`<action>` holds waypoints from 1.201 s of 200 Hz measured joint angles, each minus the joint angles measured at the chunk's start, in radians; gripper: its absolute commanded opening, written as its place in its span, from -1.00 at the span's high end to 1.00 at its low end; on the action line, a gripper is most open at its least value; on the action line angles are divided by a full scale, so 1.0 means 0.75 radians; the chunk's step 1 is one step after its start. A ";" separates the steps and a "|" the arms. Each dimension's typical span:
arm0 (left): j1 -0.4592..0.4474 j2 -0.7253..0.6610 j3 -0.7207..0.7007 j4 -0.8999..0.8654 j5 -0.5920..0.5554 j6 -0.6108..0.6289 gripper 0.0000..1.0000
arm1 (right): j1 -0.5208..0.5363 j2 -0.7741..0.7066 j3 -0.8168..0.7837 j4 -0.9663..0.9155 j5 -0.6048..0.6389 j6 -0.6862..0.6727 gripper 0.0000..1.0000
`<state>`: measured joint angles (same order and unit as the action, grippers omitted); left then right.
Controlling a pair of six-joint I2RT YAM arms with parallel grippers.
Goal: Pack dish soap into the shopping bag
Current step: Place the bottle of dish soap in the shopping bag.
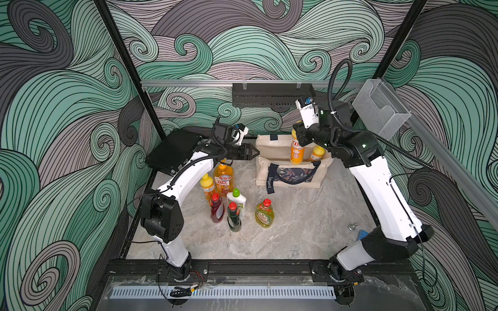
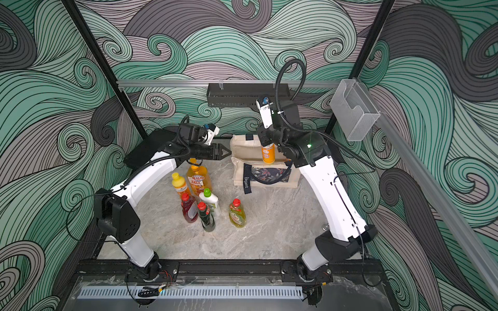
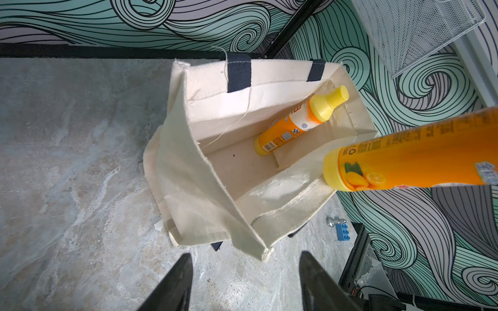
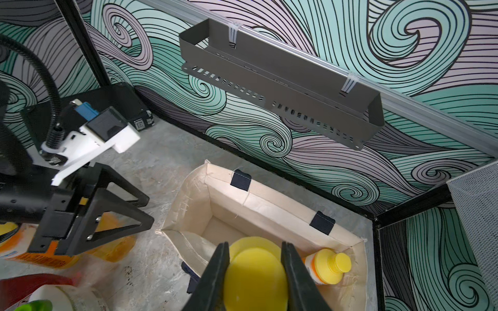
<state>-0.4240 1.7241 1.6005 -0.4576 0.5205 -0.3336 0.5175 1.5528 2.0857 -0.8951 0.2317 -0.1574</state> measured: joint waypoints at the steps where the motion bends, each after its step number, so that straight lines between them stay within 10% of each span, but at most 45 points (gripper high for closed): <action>1: 0.000 0.000 0.000 0.000 0.000 0.000 -0.23 | -0.003 0.000 -0.003 0.002 0.001 0.000 1.00; 240: -0.054 0.179 0.193 -0.093 -0.055 0.006 0.02 | -0.257 -0.133 -0.547 0.390 0.007 0.040 1.00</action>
<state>-0.4648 1.8584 1.7454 -0.5274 0.4789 -0.3290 0.3248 1.4532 1.6752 -0.6025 0.2367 -0.1276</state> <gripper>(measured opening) 0.510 0.305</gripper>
